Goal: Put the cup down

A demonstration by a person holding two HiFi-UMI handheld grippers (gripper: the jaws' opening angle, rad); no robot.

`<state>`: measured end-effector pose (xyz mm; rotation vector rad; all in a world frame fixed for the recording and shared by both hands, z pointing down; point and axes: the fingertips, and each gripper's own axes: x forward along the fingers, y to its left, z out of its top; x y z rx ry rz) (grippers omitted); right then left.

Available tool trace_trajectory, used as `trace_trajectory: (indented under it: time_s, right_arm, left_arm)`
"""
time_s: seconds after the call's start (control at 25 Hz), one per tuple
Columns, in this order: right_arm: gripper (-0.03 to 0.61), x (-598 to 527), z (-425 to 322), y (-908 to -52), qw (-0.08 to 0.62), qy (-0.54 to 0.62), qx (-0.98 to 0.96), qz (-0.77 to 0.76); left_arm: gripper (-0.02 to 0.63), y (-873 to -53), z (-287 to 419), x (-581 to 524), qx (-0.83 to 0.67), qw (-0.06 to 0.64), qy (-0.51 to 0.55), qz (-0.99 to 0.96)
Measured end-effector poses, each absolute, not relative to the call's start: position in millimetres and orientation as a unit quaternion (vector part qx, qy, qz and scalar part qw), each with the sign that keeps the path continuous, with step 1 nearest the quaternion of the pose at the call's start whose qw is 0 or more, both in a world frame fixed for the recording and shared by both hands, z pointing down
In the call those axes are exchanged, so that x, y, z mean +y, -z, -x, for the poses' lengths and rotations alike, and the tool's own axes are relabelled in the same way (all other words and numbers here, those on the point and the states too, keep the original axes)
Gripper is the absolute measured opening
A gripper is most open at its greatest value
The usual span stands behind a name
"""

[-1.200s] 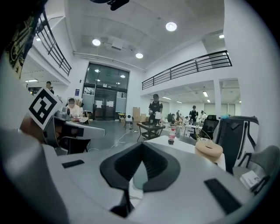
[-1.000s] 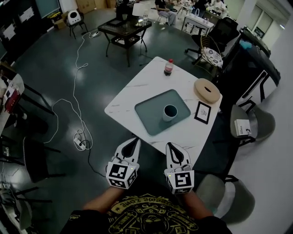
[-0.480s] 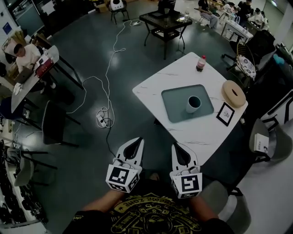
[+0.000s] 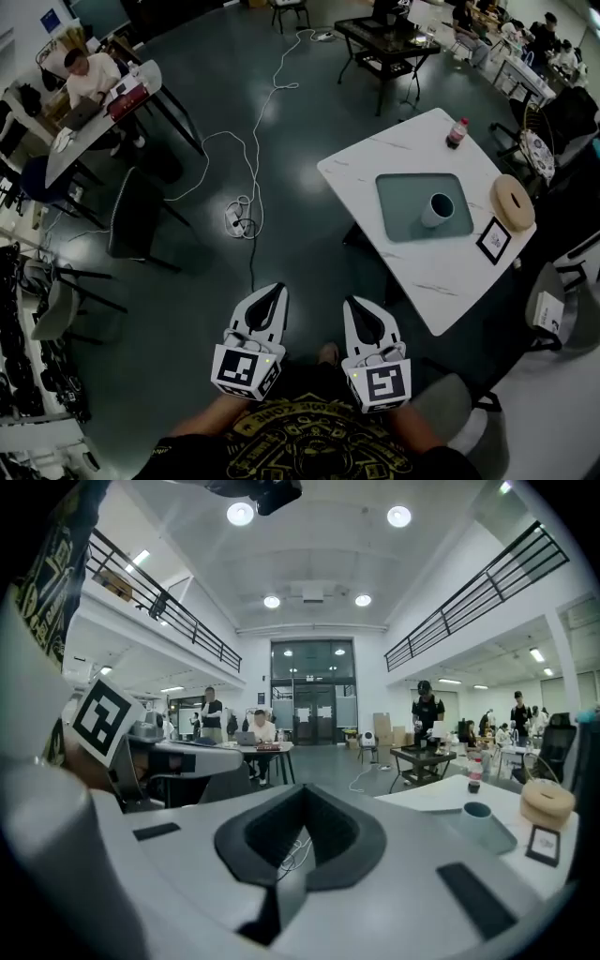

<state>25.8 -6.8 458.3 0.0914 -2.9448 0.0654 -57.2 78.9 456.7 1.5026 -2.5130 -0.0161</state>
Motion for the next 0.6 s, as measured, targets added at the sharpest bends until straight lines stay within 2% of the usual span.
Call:
trace_trajectory:
  time_s: [0.6]
  right_arm:
    - [0.004, 68.4, 17.6, -448.1, 0.104, 0.000, -0.995, -0.013]
  left_arm:
    - [0.012, -462.1, 96.3, 149.5, -0.858, 0.110, 0.020, -0.502]
